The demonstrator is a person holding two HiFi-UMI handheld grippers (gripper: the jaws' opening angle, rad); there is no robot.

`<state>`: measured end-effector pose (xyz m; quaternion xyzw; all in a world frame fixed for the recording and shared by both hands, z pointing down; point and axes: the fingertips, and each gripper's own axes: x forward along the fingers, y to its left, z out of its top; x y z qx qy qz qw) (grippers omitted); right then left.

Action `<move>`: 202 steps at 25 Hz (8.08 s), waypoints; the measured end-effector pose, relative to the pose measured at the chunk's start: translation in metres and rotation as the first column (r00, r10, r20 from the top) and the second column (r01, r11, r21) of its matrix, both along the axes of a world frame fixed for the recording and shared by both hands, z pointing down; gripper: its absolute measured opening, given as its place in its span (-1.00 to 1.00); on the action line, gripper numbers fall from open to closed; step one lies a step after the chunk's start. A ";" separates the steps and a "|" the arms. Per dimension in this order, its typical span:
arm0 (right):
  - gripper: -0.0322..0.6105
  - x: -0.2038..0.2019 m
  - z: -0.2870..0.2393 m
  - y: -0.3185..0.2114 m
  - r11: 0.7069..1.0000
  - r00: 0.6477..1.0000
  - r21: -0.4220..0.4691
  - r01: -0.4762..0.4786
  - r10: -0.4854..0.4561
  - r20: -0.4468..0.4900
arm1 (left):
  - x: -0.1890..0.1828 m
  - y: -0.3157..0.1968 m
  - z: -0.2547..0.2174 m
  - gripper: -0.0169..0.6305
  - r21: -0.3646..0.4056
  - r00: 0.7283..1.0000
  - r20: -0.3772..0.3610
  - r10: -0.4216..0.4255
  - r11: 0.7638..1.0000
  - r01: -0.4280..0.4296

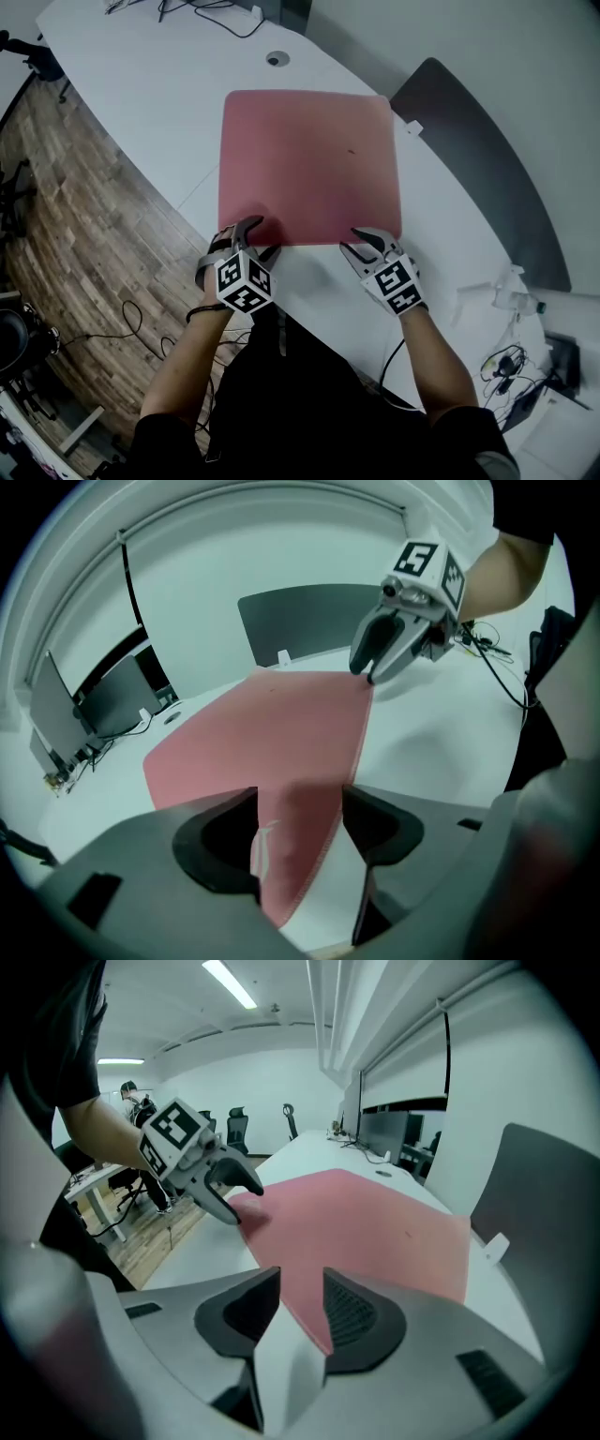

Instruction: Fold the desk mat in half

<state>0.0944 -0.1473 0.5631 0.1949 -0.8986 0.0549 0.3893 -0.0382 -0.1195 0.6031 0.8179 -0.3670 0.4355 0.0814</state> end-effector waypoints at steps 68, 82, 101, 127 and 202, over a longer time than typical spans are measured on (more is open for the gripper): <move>-0.34 -0.024 -0.087 0.129 0.996 0.996 0.041 -0.073 0.071 0.053 | -0.015 0.067 -0.120 -0.88 0.212 0.965 0.086 0.249 0.942 -0.262; -0.84 0.000 -0.086 0.110 0.971 0.983 0.181 -0.154 0.169 -0.070 | -0.019 0.050 -0.129 -0.88 0.193 0.961 0.042 0.275 0.941 -0.278; -0.84 -0.008 -0.077 -0.047 0.973 0.986 0.193 -0.126 0.144 -0.085 | -0.037 -0.061 -0.095 -0.77 0.096 0.963 0.063 0.263 0.959 -0.268; -0.76 -0.008 0.034 -0.174 0.997 0.984 0.044 -0.059 0.066 -0.165 | -0.038 -0.178 0.006 -0.71 -0.100 0.970 0.047 0.240 0.967 -0.234; -0.53 0.102 0.042 -0.188 0.915 0.909 0.063 -0.398 0.403 -0.110 | -0.065 -0.221 0.006 0.29 0.075 0.997 -0.039 -0.063 0.995 0.066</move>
